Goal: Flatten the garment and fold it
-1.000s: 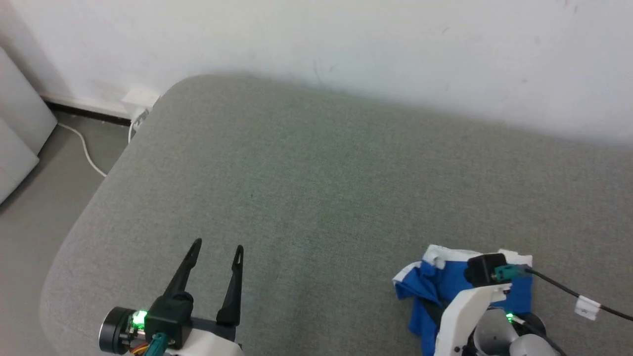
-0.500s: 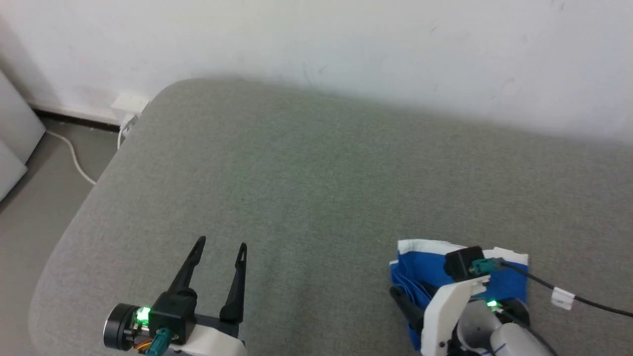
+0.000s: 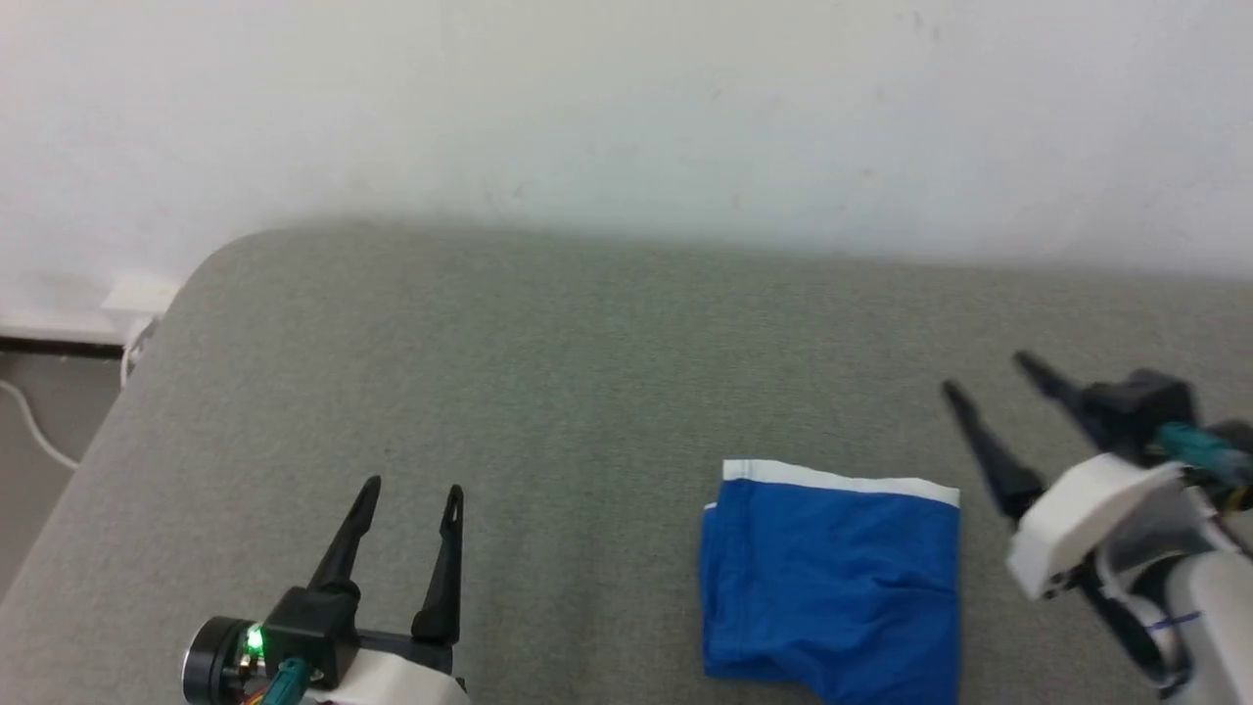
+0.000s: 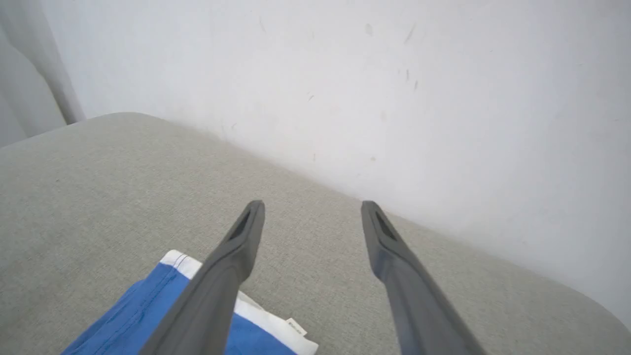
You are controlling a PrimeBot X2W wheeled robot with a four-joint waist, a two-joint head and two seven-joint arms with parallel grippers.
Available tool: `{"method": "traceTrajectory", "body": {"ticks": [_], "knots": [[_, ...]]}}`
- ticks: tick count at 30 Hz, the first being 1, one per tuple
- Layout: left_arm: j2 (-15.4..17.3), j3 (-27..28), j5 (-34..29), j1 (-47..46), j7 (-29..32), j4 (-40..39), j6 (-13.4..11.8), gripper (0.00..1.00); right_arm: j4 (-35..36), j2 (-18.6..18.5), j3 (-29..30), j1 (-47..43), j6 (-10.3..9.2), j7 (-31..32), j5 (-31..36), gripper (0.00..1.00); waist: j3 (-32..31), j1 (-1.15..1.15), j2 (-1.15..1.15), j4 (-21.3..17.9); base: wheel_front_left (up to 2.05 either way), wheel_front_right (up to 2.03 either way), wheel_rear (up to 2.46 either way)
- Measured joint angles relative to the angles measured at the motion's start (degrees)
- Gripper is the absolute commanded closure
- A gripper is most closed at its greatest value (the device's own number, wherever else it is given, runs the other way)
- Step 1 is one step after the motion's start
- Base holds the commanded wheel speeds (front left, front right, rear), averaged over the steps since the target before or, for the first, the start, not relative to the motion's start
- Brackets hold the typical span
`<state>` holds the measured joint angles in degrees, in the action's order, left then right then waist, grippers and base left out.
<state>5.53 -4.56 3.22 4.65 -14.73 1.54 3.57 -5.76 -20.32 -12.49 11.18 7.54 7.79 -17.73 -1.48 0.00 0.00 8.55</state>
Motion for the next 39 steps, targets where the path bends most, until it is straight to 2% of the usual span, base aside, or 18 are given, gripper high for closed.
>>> {"method": "traceTrajectory", "body": {"ticks": [3, 6, 12, 20, 27, 31, 39], "knots": [[-0.26, 0.62, 0.24, 0.01, 0.00, -0.31, 0.43, 0.00, 2.78, -1.34, 3.91, -1.58, 0.00, -3.99, 2.24, 0.00, -0.34, 0.00, 0.00, -1.77, 0.00, 0.00, 0.00], [-0.51, 1.14, 0.34, 0.01, 0.00, -0.85, 0.51, 0.00, 4.58, -0.91, 7.82, -5.16, 0.00, -7.54, 4.04, 0.00, -0.47, 0.00, 0.00, -3.30, 0.00, 0.00, 0.00], [-1.16, 1.89, 0.34, 0.01, 0.00, -2.05, 0.98, 0.00, 7.65, 4.93, 14.30, -12.31, -0.01, -13.24, 5.69, 0.00, 0.19, 0.00, 0.00, -5.12, 0.00, 0.00, 0.00], [-1.70, 1.99, 0.33, 0.03, 0.00, -2.40, 1.45, 0.00, 8.33, 12.41, 16.29, -17.85, 0.00, -17.97, 7.05, 0.00, 1.23, 0.00, 0.00, -5.68, 0.00, 0.00, 0.00], [-1.76, 1.71, -0.01, 0.09, 0.00, -2.34, 1.96, 0.00, 8.09, 13.36, 16.58, -18.48, 0.00, -18.36, 7.68, 0.00, 1.75, 0.00, 0.00, -5.61, 0.00, 0.00, 0.00], [-1.85, 1.31, -0.29, 0.06, 0.00, -2.25, 2.03, 0.00, 8.14, 11.84, 14.52, -18.57, 0.00, -12.79, 7.12, 0.00, 2.60, 0.00, 0.00, -5.43, 0.00, 0.00, 0.00], [-1.92, 0.58, -0.81, -0.35, 0.00, -1.93, 2.44, 0.00, 7.58, 6.01, 7.76, -17.87, -0.01, 5.36, -3.42, 0.00, 5.92, 0.00, 0.00, -4.78, 0.00, 0.00, 0.00]]}}
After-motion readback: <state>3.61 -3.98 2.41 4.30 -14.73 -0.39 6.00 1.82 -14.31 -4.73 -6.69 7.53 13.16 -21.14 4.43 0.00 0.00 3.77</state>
